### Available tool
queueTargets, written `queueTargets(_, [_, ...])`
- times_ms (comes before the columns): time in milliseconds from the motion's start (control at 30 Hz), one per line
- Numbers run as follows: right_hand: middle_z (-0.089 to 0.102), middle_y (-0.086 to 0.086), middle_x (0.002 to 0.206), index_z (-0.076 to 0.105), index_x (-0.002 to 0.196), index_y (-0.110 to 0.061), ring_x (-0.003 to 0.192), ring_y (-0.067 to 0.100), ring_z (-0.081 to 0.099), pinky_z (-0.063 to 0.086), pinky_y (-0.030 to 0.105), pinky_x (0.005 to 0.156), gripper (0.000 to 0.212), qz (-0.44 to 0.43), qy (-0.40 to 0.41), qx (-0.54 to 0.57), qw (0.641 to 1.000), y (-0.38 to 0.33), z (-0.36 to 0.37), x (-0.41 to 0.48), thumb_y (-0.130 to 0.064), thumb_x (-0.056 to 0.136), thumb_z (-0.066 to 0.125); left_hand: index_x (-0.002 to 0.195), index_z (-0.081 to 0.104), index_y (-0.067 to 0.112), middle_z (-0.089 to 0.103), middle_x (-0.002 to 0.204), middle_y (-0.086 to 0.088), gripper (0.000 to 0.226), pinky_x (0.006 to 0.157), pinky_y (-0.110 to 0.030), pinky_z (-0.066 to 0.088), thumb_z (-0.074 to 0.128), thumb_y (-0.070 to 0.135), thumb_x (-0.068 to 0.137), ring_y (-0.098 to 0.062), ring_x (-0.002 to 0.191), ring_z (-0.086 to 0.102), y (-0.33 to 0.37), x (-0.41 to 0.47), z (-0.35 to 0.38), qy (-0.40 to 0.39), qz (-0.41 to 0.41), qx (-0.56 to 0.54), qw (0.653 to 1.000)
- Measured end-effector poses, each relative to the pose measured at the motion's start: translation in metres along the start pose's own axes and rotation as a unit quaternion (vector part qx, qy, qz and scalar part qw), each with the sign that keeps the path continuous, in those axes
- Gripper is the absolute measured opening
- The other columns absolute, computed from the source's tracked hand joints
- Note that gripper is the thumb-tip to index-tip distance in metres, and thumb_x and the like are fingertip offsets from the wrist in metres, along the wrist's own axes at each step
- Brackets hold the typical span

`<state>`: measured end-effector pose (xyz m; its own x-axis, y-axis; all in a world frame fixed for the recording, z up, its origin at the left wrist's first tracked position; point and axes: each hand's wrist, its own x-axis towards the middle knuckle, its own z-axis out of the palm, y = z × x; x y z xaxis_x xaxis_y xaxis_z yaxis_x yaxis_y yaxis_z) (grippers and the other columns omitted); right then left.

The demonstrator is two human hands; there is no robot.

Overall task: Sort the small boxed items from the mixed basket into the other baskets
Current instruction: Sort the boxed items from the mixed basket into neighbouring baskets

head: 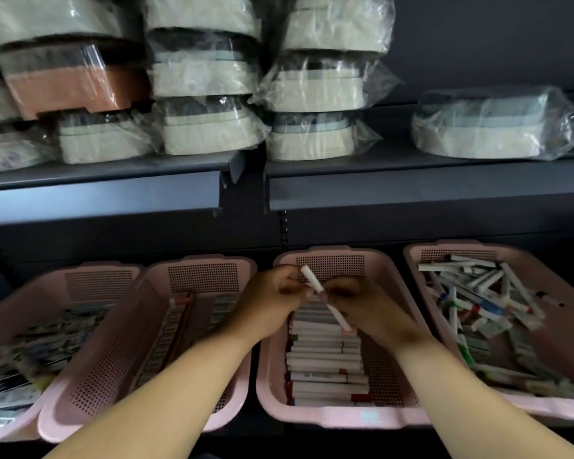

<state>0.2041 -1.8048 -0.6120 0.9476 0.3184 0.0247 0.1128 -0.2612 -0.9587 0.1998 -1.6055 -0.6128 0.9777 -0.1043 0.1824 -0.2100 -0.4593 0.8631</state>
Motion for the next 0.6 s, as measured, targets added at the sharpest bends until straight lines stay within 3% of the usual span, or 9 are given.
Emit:
queueTargets(67, [0.076, 0.008, 0.094, 0.075, 0.101, -0.015, 0.089, 0.019, 0.072, 0.059, 0.031, 0.084, 0.011, 0.002, -0.001, 0.093, 0.996, -0.001, 0.002, -0.002, -0.019, 0.096, 0.066, 0.104, 0.069, 0.039, 0.078, 0.097, 0.012, 0.025, 0.086, -0.024, 0.057, 0.077, 0.018, 0.093, 0.0, 0.093, 0.073, 0.005, -0.001, 0.008, -0.015, -0.002, -0.027, 1.0])
queueTargets(100, [0.074, 0.012, 0.093, 0.072, 0.104, -0.01, 0.086, 0.021, 0.07, 0.059, 0.033, 0.082, 0.012, -0.003, 0.008, 0.111, 0.994, 0.0, 0.001, -0.002, -0.015, 0.097, 0.064, 0.102, 0.07, 0.038, 0.078, 0.097, 0.012, 0.023, 0.084, -0.022, 0.058, 0.077, 0.018, 0.093, 0.0, 0.092, 0.073, 0.006, -0.002, 0.012, -0.02, 0.002, -0.02, 1.0])
queueTargets(200, [0.074, 0.009, 0.086, 0.067, 0.106, -0.004, 0.077, 0.015, 0.069, 0.056, 0.027, 0.072, 0.015, 0.003, 0.03, 0.108, 0.994, 0.004, -0.002, -0.004, -0.014, 0.096, 0.065, 0.1, 0.077, 0.026, 0.078, 0.094, 0.01, 0.009, 0.081, -0.023, 0.059, 0.08, 0.023, 0.092, -0.002, 0.089, 0.073, 0.005, -0.001, 0.025, -0.021, 0.024, 0.013, 0.999])
queueTargets(300, [0.074, 0.006, 0.085, 0.069, 0.104, -0.007, 0.075, 0.014, 0.069, 0.054, 0.031, 0.071, 0.013, 0.027, 0.022, 0.105, 0.994, 0.011, -0.004, -0.006, -0.017, 0.095, 0.067, 0.096, 0.077, 0.028, 0.075, 0.09, 0.015, 0.005, 0.073, -0.013, 0.052, 0.079, 0.027, 0.091, 0.005, 0.085, 0.069, 0.005, 0.0, 0.031, -0.029, 0.045, 0.096, 0.994])
queueTargets(467, [0.073, 0.011, 0.083, 0.07, 0.096, -0.011, 0.077, 0.031, 0.071, 0.056, 0.037, 0.066, 0.02, 0.043, 0.097, 0.08, 0.991, 0.024, -0.017, -0.007, -0.029, 0.088, 0.075, 0.099, 0.074, 0.033, 0.071, 0.09, 0.015, 0.004, 0.075, -0.028, 0.057, 0.071, 0.032, 0.096, 0.002, 0.083, 0.065, 0.001, -0.001, 0.035, -0.075, 0.073, 0.231, 0.967])
queueTargets(600, [0.059, 0.004, 0.068, 0.069, 0.097, -0.005, 0.064, 0.015, 0.055, 0.044, 0.025, 0.054, 0.015, 0.05, 0.116, 0.07, 0.99, 0.027, -0.04, -0.013, -0.02, 0.095, 0.068, 0.107, 0.075, 0.036, 0.067, 0.086, 0.019, 0.012, 0.064, -0.02, 0.046, 0.065, 0.035, 0.1, 0.004, 0.077, 0.06, 0.001, 0.001, 0.04, -0.09, 0.077, 0.255, 0.96])
